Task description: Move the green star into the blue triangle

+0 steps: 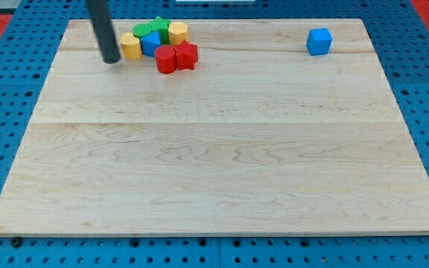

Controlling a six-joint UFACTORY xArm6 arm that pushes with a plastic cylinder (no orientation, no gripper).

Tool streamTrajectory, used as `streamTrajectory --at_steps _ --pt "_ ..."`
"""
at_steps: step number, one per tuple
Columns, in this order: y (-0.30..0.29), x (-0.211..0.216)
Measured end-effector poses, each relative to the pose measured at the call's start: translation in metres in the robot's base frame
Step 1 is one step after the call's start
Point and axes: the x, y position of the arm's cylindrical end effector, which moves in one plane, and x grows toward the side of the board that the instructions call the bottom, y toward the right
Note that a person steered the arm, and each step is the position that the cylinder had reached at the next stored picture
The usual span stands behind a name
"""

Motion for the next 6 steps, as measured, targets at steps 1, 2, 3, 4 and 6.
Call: streamTrajectory --at_steps 1,2,3,4,6 --pt "0.042 -0.027" --pt "0.122 -0.029" --pt "0.078 -0.039" --pt "0.014 -0.06" --pt "0.054 -0.102"
